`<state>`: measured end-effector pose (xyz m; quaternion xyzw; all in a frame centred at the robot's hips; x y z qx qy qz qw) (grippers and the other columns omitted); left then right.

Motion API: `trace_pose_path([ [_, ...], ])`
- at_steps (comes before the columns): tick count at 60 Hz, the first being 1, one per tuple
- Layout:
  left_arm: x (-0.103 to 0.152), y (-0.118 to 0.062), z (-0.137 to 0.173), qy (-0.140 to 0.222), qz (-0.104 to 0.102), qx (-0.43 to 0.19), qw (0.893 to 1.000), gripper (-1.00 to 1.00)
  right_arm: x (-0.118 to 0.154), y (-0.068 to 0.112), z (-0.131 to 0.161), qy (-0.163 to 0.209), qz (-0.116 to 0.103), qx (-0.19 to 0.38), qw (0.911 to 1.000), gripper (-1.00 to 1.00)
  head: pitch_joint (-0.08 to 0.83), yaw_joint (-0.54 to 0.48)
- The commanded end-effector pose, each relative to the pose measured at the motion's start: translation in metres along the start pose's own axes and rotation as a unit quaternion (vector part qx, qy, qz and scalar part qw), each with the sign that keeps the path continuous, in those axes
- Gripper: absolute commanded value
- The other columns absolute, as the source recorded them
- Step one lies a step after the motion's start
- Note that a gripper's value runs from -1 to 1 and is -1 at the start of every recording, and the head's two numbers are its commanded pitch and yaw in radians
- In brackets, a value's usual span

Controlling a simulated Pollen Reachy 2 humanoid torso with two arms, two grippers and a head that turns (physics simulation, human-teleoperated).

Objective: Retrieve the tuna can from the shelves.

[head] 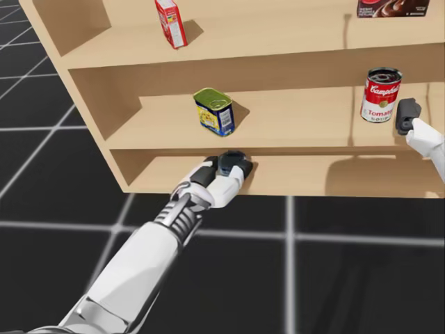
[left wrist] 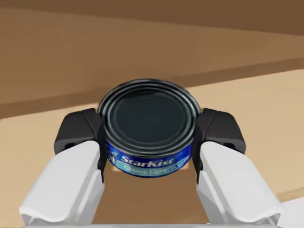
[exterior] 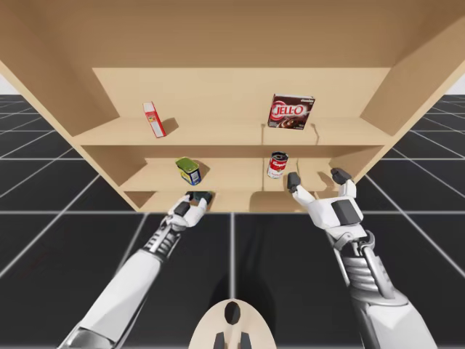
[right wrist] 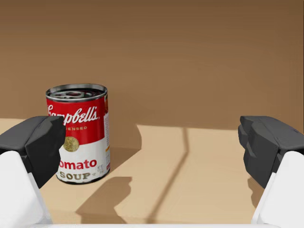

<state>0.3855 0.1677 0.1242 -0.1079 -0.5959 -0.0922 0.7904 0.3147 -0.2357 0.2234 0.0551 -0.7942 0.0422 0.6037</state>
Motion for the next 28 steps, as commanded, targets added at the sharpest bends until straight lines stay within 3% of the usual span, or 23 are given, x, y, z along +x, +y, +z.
trace_pose_path([
  [1, 0.002, -0.039, 0.011, -0.015, 0.037, -0.033, 0.999, 1.00, -0.001, 0.001, 0.001, 0.000, -0.006, -0.002, 1.0000, -1.00, 0.604, 0.21],
  [13, 0.011, -0.041, 0.054, -0.031, 0.023, -0.036, 0.999, 1.00, 0.000, 0.000, 0.000, -0.003, -0.008, -0.004, 1.0000, -1.00, 0.602, 0.20],
  [28, 0.016, -0.036, 0.135, -0.050, 0.011, -0.040, 0.998, 1.00, 0.000, -0.001, 0.000, -0.005, -0.009, -0.004, 0.9999, -1.00, 0.595, 0.21],
])
